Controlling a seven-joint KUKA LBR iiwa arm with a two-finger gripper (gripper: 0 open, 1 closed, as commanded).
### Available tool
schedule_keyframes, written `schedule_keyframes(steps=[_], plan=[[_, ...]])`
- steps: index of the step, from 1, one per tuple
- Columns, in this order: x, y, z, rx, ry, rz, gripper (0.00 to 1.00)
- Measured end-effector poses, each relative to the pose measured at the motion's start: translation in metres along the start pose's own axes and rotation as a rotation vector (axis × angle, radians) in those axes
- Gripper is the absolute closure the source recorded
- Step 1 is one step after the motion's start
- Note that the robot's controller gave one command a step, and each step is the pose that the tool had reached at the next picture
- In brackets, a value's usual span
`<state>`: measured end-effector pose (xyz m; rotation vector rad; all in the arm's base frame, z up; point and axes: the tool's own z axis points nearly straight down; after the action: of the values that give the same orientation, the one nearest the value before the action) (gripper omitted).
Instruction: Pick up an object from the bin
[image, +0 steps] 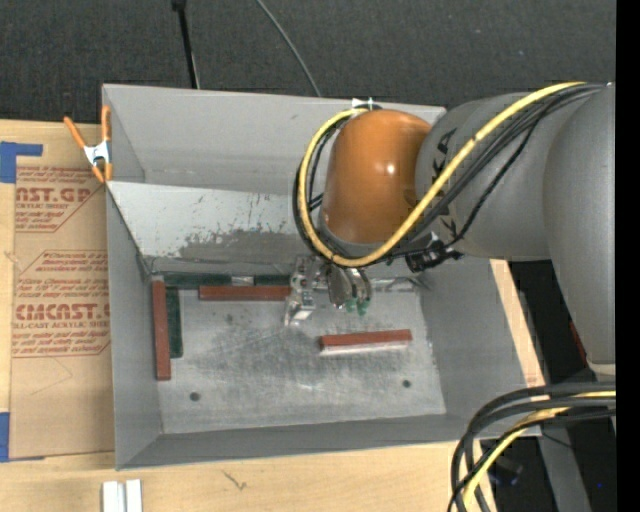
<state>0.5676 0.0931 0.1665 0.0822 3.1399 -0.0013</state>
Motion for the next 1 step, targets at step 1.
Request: schedule_keyframes(steps=[1], plan=[[-0.0093, 0.0004, 0.0009, -0.001, -0.002, -0.076, 0.0]])
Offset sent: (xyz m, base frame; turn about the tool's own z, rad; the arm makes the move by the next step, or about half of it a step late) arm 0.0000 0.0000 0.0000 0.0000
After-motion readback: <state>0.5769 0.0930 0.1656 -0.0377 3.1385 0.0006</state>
